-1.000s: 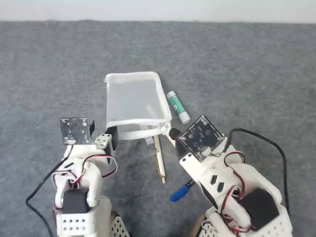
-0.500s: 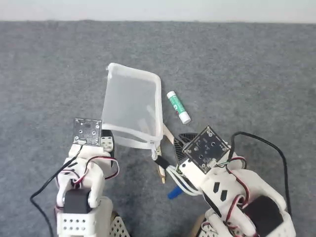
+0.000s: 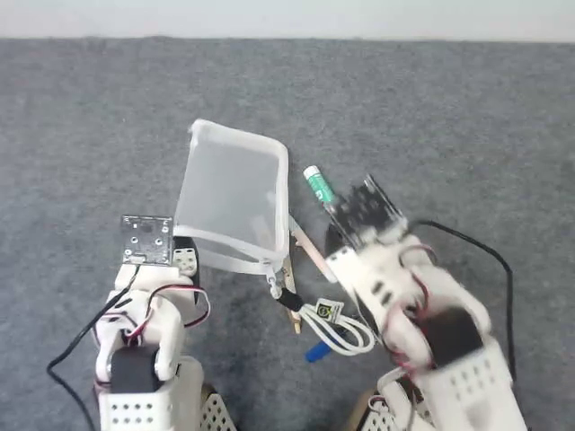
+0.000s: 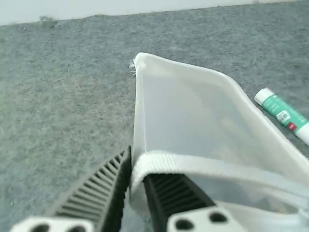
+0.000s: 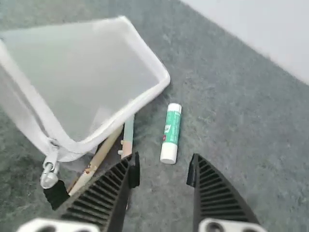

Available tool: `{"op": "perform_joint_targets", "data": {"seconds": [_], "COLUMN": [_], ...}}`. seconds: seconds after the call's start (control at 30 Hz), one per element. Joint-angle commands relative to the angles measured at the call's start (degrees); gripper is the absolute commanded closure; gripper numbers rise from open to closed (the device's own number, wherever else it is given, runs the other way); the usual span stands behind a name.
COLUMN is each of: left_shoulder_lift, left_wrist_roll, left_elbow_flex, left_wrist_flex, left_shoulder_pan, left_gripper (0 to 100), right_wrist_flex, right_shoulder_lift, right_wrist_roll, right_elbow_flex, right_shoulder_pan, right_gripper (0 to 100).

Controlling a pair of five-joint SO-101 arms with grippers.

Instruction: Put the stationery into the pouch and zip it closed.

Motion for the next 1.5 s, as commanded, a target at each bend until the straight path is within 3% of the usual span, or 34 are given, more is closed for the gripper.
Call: {"op": "perform_joint_targets", "data": {"seconds": [0.0,0.3,0.8,1.1,1.33,1.47], "left_shoulder_lift": [-0.09,0.00,1.58,28.22,52.04,62.95], "left_wrist_roll": [1.23,-0.35,-1.67,-1.23,1.41,1.41], "left_elbow_flex": [-4.00,-9.19,-26.07,-49.10,-69.58,-75.91], "left_wrist_flex": [0.09,0.70,9.05,15.56,29.54,32.26], "left_shoulder_pan": [-1.05,-4.40,-4.40,-4.13,-4.40,-4.57], "left_gripper": [99,99,99,99,99,99], "right_wrist_flex": [-3.74,-7.08,-10.68,-12.26,-12.26,-12.26], "right_shoulder_lift": [7.69,24.40,40.13,41.63,41.63,41.63], "right_wrist_roll": [-0.35,-3.52,-4.40,-4.48,-4.48,-4.48], "right_elbow_flex": [-1.32,-6.68,-12.22,-12.13,-12.13,-12.04], "right_shoulder_pan": [1.19,3.56,6.02,7.96,8.04,8.04], "right_gripper": [84.6,84.6,84.6,84.6,84.6,84.6]}}
